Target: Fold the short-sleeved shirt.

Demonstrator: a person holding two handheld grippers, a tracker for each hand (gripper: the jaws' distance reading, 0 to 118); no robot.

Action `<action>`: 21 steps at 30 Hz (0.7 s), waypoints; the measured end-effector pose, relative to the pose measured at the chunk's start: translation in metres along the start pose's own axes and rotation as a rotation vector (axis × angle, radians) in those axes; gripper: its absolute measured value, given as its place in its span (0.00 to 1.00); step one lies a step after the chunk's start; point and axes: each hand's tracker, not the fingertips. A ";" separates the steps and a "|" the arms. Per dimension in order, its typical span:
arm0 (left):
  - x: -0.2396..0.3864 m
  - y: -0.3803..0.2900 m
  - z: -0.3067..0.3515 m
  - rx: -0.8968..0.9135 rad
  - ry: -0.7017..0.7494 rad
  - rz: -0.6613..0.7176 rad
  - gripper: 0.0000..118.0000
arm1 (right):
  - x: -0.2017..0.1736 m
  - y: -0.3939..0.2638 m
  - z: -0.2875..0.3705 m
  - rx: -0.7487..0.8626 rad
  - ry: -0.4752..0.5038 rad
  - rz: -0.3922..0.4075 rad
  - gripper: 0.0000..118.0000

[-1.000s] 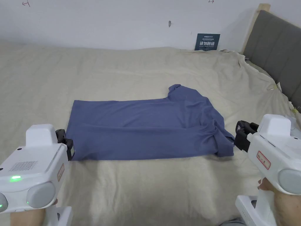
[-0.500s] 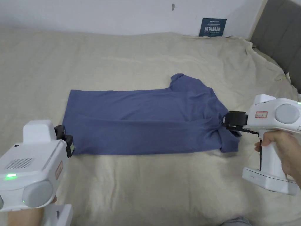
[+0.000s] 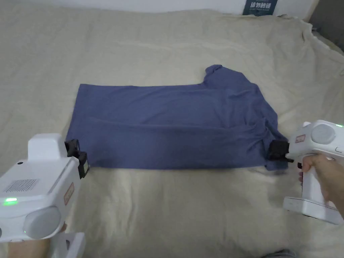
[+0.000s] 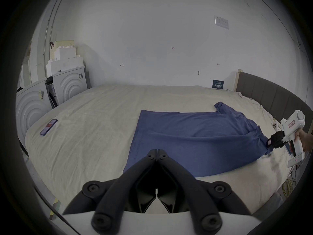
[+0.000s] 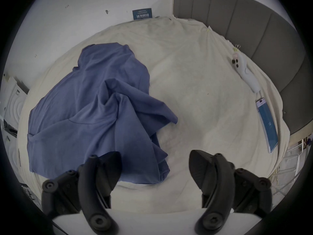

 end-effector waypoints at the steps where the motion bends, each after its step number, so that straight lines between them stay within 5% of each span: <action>1: 0.001 -0.001 -0.002 -0.006 0.002 -0.001 0.00 | 0.001 0.000 -0.004 -0.003 0.000 0.004 0.39; 2: 0.000 -0.002 -0.004 -0.012 0.004 -0.001 0.00 | 0.001 -0.002 -0.006 -0.004 0.002 0.009 0.17; 3: -0.001 -0.003 -0.005 -0.020 0.005 0.000 0.00 | 0.000 -0.003 -0.008 -0.004 0.006 0.012 0.06; 12: -0.005 -0.008 -0.015 -0.075 0.013 0.061 0.00 | 0.008 0.000 -0.011 -0.029 0.032 -0.027 0.01; 14: -0.011 -0.005 -0.020 -0.111 -0.010 0.134 0.18 | 0.007 0.002 -0.005 -0.023 0.034 -0.011 0.01; 15: -0.015 -0.001 -0.025 -0.146 -0.033 0.162 0.33 | 0.007 0.003 0.000 -0.008 0.032 0.001 0.01; 17: -0.022 0.008 -0.038 -0.214 -0.047 0.196 0.81 | 0.007 0.005 0.007 0.010 0.040 0.020 0.01; 18: -0.027 0.012 -0.046 -0.238 -0.061 0.211 0.93 | 0.008 0.006 0.011 0.014 0.044 0.023 0.01; 21: -0.038 0.028 -0.068 -0.296 -0.079 0.233 1.00 | 0.009 0.009 0.018 0.027 0.050 0.027 0.01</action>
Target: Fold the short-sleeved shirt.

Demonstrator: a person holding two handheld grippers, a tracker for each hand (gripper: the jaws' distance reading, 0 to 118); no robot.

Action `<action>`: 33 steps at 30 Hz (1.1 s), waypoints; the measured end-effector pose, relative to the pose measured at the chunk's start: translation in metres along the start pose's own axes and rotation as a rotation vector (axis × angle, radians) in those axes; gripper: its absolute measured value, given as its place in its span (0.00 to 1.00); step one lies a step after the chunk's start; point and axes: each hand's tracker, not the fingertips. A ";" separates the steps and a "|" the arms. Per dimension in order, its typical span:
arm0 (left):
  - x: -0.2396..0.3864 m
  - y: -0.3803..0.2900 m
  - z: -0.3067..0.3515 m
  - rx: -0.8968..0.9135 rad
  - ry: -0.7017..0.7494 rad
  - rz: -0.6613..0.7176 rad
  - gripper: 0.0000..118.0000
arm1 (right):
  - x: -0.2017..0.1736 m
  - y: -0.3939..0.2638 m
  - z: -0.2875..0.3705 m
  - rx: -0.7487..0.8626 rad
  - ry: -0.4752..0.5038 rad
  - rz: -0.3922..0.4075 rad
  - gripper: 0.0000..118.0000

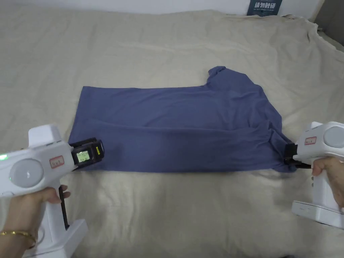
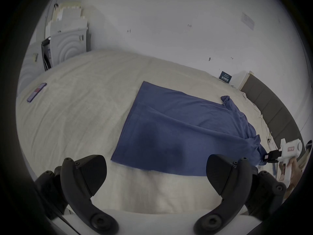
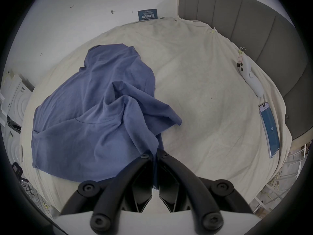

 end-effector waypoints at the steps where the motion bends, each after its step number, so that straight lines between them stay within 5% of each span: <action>1: -0.002 0.008 -0.006 -0.036 0.003 0.008 1.00 | 0.000 0.001 0.002 0.001 0.002 0.004 0.01; 10: -0.016 0.045 -0.072 -0.323 0.211 -0.086 0.95 | -0.003 0.000 0.003 -0.001 -0.010 0.033 0.02; 13: -0.015 0.039 -0.085 -0.396 0.265 -0.193 0.69 | -0.004 -0.001 -0.001 -0.006 -0.016 0.035 0.01; 16: -0.013 0.033 -0.093 -0.432 0.274 -0.217 0.62 | -0.005 -0.002 -0.004 -0.010 -0.021 0.042 0.02; 20: -0.012 0.022 -0.094 -0.450 0.219 -0.220 0.02 | -0.004 -0.003 -0.004 -0.012 -0.020 0.048 0.01; 23: -0.007 0.017 -0.094 -0.438 0.246 -0.316 0.00 | -0.003 -0.002 -0.004 -0.013 -0.021 0.051 0.02; 33: -0.022 0.054 -0.046 -0.343 0.184 -0.234 0.00 | 0.000 0.010 0.023 -0.009 -0.028 0.143 0.01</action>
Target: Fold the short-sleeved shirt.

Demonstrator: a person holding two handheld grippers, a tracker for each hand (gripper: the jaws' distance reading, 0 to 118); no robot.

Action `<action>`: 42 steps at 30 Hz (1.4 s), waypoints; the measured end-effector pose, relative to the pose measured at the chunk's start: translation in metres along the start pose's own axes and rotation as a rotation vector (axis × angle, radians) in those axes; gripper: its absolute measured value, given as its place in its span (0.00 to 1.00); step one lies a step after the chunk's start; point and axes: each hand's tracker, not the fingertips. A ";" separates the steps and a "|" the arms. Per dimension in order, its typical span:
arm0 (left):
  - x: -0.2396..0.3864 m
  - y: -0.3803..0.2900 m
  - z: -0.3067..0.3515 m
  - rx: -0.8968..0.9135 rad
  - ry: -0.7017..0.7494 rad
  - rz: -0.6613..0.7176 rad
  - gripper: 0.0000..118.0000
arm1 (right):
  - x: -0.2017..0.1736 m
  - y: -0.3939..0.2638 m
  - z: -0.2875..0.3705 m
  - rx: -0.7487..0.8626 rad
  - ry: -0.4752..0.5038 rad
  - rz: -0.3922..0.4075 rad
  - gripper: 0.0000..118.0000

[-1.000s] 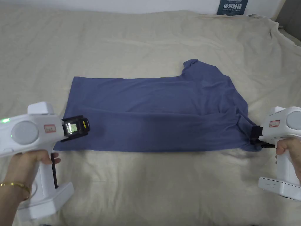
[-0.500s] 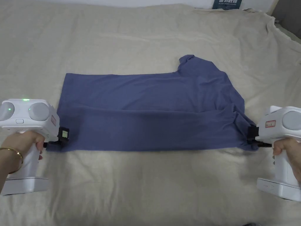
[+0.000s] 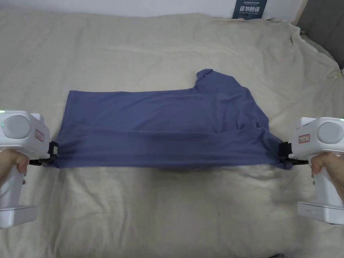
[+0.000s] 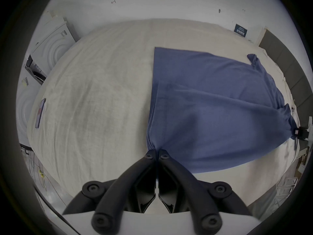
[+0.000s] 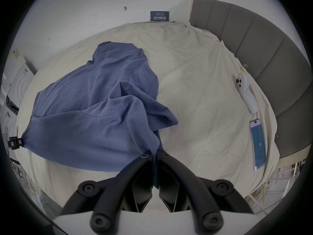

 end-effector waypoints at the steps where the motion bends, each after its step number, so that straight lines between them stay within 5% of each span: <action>1: -0.002 0.000 0.007 0.007 0.004 -0.013 0.00 | 0.003 0.001 0.005 0.000 0.008 0.006 0.02; 12: -0.030 -0.057 0.060 0.063 0.001 -0.044 0.00 | 0.017 -0.047 0.061 0.009 0.089 0.066 0.02; 26: -0.028 -0.162 0.000 -0.020 0.055 0.018 0.00 | -0.002 -0.145 0.013 -0.107 0.031 0.041 0.02; 28: -0.026 -0.160 0.008 0.000 0.062 0.055 0.16 | 0.000 -0.145 0.010 -0.092 0.023 0.011 0.04; 29: -0.028 -0.160 0.010 0.002 0.064 0.063 0.36 | 0.000 -0.144 0.011 -0.090 0.026 0.008 0.12; 32: -0.041 -0.157 0.021 0.007 0.089 0.066 0.96 | 0.006 -0.139 0.021 -0.082 -0.017 0.053 0.79; 37: -0.067 -0.138 0.063 0.151 0.026 0.212 1.00 | 0.023 -0.116 0.071 0.062 -0.008 0.025 0.85; 42: -0.054 -0.115 0.110 0.364 -0.026 0.219 1.00 | 0.019 -0.093 0.133 0.336 -0.005 0.011 0.85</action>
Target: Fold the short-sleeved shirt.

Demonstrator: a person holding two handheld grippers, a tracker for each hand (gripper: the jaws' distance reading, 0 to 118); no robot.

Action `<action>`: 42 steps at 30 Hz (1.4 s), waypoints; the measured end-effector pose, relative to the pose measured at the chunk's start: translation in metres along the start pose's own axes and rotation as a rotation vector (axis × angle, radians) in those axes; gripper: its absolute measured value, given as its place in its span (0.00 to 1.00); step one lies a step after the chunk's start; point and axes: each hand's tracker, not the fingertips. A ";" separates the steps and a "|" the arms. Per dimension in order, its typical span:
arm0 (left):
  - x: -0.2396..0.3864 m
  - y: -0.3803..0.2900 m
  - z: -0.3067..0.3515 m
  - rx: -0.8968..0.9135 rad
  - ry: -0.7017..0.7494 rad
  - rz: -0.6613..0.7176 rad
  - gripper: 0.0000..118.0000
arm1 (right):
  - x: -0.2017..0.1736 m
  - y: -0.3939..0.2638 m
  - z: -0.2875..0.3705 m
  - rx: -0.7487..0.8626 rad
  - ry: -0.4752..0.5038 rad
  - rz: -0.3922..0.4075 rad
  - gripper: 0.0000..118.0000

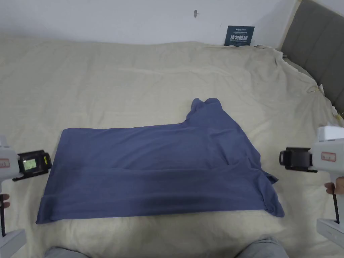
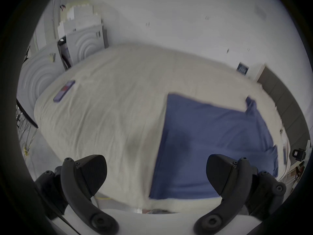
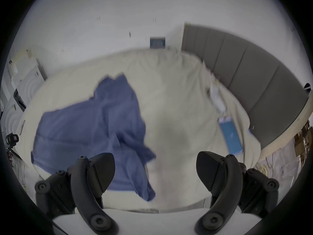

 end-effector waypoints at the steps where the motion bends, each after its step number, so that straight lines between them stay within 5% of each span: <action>1: 0.008 0.004 0.007 0.053 -0.010 0.005 1.00 | -0.005 0.005 0.010 0.065 0.004 0.004 0.85; 6: 0.044 0.007 0.032 0.295 -0.098 0.002 1.00 | -0.030 0.009 0.049 0.344 0.064 0.006 0.85; 9: 0.063 -0.003 0.046 0.443 -0.107 0.001 0.89 | -0.044 0.002 0.061 0.441 0.113 -0.006 0.85; 13: 0.079 -0.017 0.055 0.544 -0.133 -0.023 0.58 | -0.063 -0.010 0.071 0.523 0.109 0.033 0.84; 15: 0.084 -0.023 0.056 0.553 -0.126 -0.064 0.31 | -0.070 -0.017 0.073 0.528 0.114 0.036 0.84; 16: 0.087 -0.027 0.057 0.560 -0.116 -0.088 0.19 | -0.073 -0.021 0.075 0.541 0.126 0.033 0.80; 19: 0.092 -0.036 0.058 0.557 -0.117 -0.120 0.00 | -0.082 -0.030 0.078 0.556 0.155 0.018 0.37; 21: 0.094 -0.039 0.058 0.545 -0.139 -0.123 0.00 | -0.080 -0.031 0.070 0.556 0.165 0.011 0.09; 23: 0.095 -0.041 0.058 0.534 -0.148 -0.135 0.00 | -0.082 -0.031 0.066 0.543 0.163 0.008 0.00; 42: 0.097 -0.027 0.038 0.515 -0.143 -0.122 0.00 | -0.095 0.020 0.010 0.451 0.201 0.011 0.00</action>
